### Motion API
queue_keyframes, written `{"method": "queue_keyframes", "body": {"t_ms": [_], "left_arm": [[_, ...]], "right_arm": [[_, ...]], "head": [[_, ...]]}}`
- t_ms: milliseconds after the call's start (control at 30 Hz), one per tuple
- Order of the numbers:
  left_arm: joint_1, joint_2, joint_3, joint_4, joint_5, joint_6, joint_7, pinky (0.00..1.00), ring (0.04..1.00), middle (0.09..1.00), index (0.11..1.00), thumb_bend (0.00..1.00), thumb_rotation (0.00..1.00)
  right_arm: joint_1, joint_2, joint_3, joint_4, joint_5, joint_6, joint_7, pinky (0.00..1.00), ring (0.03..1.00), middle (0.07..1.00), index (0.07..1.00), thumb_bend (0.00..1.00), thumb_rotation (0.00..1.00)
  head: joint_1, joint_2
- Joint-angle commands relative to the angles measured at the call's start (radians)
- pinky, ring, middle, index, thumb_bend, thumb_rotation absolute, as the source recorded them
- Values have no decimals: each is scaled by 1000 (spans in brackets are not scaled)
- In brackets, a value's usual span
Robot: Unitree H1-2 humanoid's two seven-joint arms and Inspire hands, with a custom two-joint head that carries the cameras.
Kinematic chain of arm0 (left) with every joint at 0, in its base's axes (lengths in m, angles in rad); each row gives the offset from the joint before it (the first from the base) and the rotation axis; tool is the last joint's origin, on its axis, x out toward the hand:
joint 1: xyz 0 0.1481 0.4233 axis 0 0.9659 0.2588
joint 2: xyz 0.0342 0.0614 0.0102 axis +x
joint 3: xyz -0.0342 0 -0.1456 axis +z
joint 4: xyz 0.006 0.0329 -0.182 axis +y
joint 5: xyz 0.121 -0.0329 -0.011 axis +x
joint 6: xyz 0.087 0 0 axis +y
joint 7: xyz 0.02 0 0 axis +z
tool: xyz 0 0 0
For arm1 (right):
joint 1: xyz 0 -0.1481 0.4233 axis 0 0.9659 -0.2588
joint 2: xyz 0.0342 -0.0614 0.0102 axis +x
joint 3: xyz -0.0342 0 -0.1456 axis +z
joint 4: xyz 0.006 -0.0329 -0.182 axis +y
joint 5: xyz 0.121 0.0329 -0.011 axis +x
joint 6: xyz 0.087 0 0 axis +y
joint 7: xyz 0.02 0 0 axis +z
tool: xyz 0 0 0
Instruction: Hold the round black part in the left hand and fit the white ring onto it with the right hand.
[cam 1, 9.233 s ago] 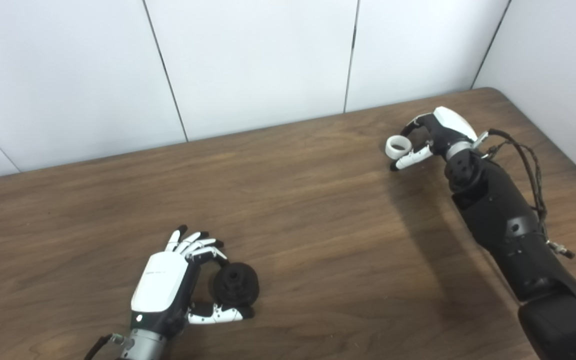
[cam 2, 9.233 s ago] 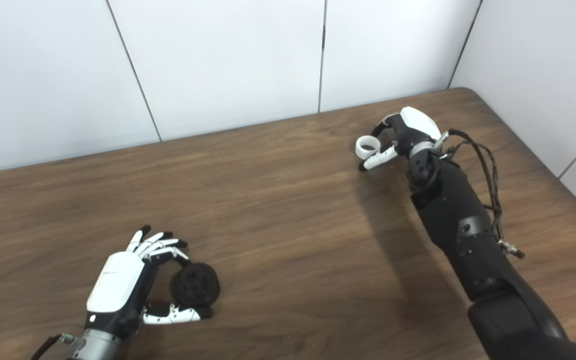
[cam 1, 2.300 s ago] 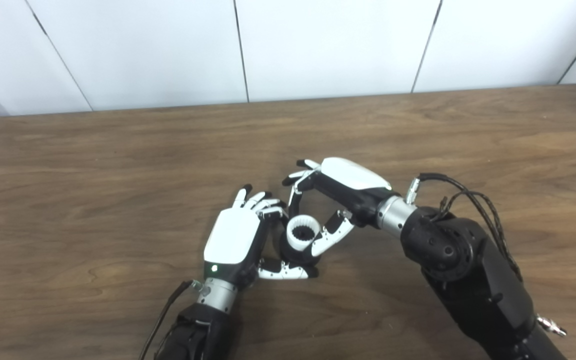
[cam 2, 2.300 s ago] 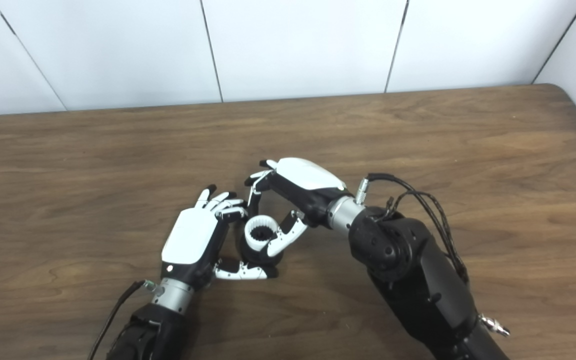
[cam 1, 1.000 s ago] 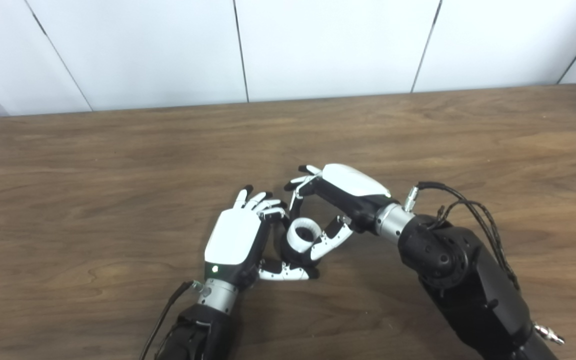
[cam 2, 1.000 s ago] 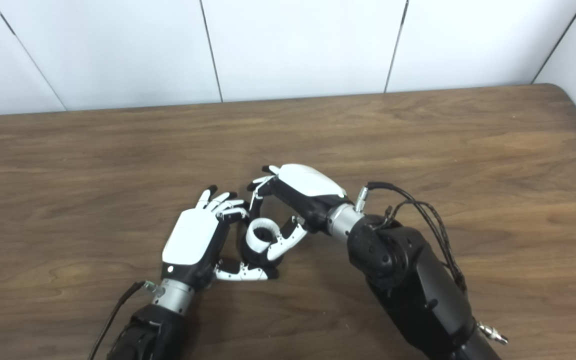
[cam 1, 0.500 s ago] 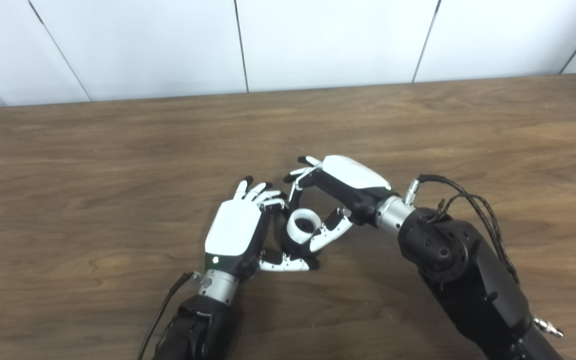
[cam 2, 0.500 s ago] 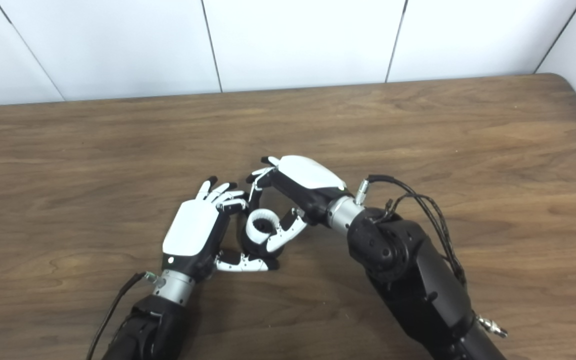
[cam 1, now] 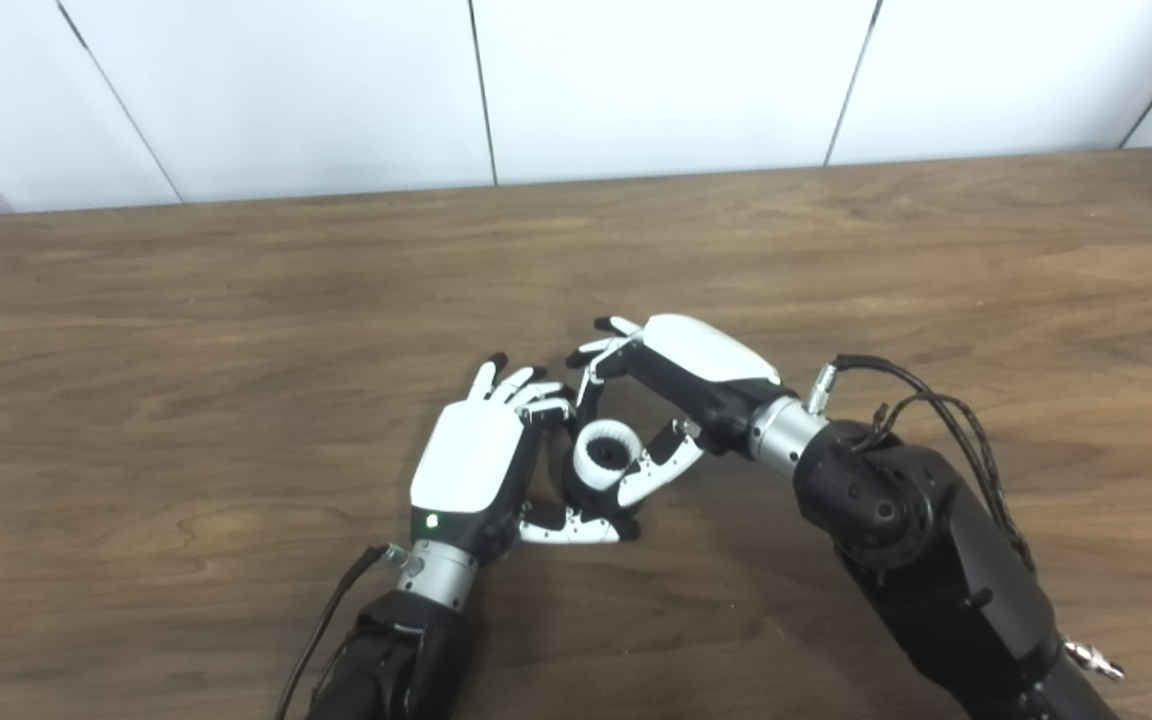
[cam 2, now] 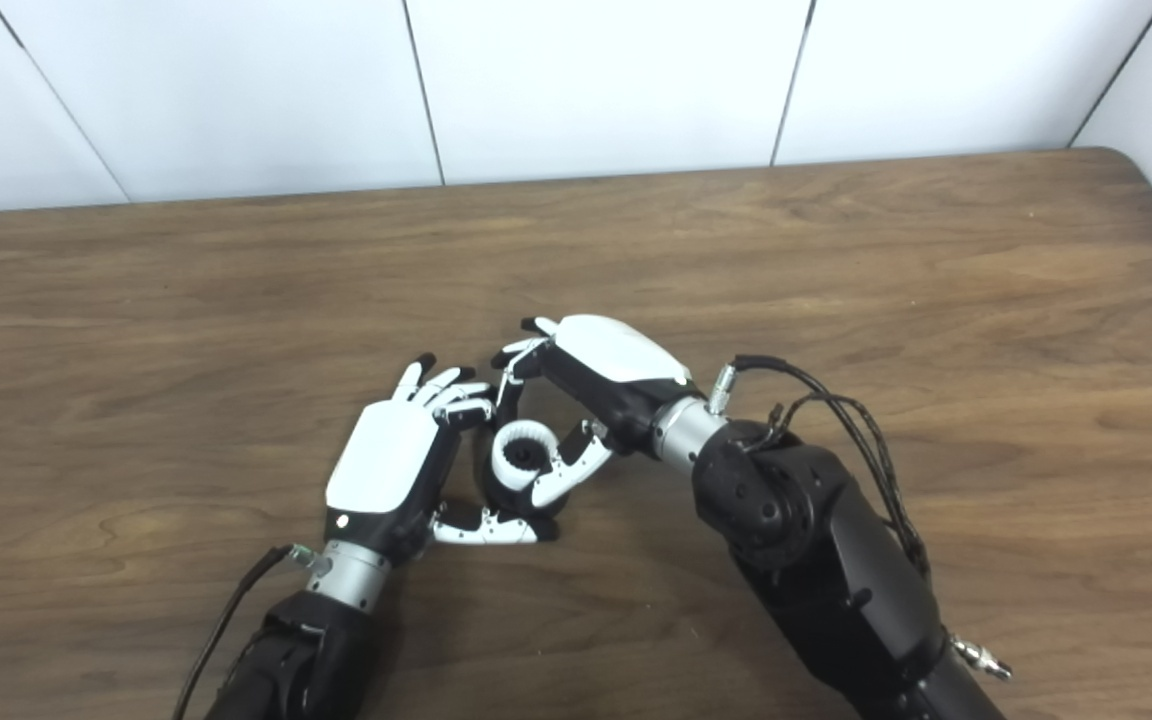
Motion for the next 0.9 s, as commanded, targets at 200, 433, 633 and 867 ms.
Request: {"method": "queue_keyframes", "body": {"t_ms": [200, 433, 633, 867], "left_arm": [[4, -2, -10, -13, 18, 1, -13, 1000, 882, 776, 487, 523, 51], [4, -5, -8, -10, 8, -2, -11, 1000, 884, 774, 487, 523, 51], [5, -7, -8, -11, 9, 1, -10, 1000, 883, 773, 487, 523, 51], [3, -6, -10, -8, 16, 1, -9, 1000, 885, 774, 486, 523, 51]], "right_arm": [[-46, -2, -11, -38, -18, 3, 15, 884, 985, 861, 490, 525, 145], [-41, 1, -25, -38, -11, -11, 2, 862, 975, 864, 618, 947, 221], [-44, 4, -27, -35, -18, -13, -4, 864, 986, 883, 665, 1000, 262], [-48, 4, -27, -32, -24, -7, -1, 868, 990, 902, 705, 1000, 277]], "head": [[1, 2], [-1, 0], [-1, 0], [-3, 1]]}}
